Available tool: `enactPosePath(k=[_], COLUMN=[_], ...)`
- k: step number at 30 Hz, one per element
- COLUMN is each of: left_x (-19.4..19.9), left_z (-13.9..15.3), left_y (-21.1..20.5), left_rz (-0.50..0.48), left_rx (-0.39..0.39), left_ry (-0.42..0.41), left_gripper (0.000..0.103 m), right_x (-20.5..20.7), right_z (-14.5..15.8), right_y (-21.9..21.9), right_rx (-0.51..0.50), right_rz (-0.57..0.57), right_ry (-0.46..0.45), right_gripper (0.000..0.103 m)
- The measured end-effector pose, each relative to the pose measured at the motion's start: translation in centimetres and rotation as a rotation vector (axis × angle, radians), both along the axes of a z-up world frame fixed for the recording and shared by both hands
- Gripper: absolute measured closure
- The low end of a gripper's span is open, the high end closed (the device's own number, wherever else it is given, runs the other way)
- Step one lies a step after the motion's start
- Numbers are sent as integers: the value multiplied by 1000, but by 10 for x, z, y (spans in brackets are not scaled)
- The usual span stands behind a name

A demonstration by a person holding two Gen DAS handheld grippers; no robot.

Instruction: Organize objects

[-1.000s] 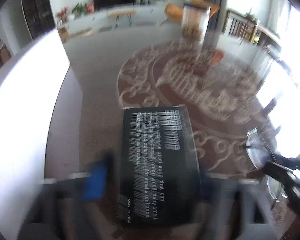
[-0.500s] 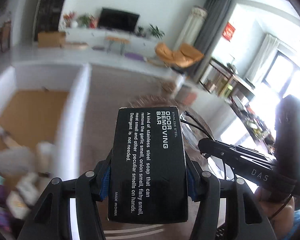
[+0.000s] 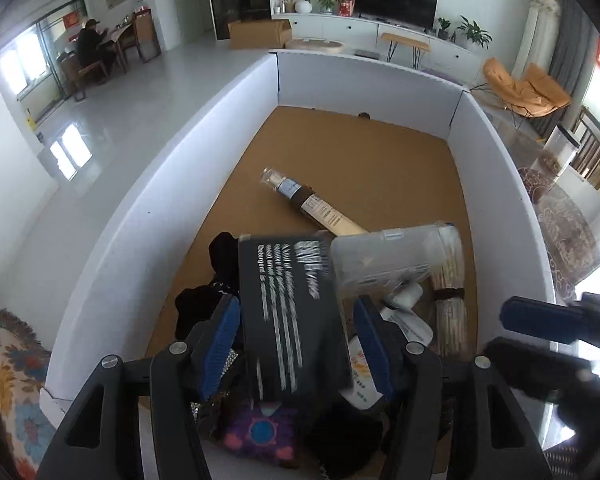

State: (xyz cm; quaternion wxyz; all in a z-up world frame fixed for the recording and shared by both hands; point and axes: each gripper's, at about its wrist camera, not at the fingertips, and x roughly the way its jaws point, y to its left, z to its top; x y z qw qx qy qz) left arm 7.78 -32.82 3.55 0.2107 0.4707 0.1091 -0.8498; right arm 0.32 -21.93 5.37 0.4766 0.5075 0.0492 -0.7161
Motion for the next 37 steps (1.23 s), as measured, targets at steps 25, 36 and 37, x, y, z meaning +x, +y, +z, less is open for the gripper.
enactPosePath(k=[25,36,37], left_x=[50,65,66], left_z=[28,49,53], left_y=[-20,-3,0], left_rz=[310,260,260], left_rx=[225,101,74], left_ry=[84,209,224], left_gripper=[2,0,0], right_x=[10,13,13], right_z=[40,36,37], right_y=[16,5,6], right_rx=[263,267,267], right_rz=[-29,-19,-21], right_ry=[241,262,264], right_gripper=[23,23,23])
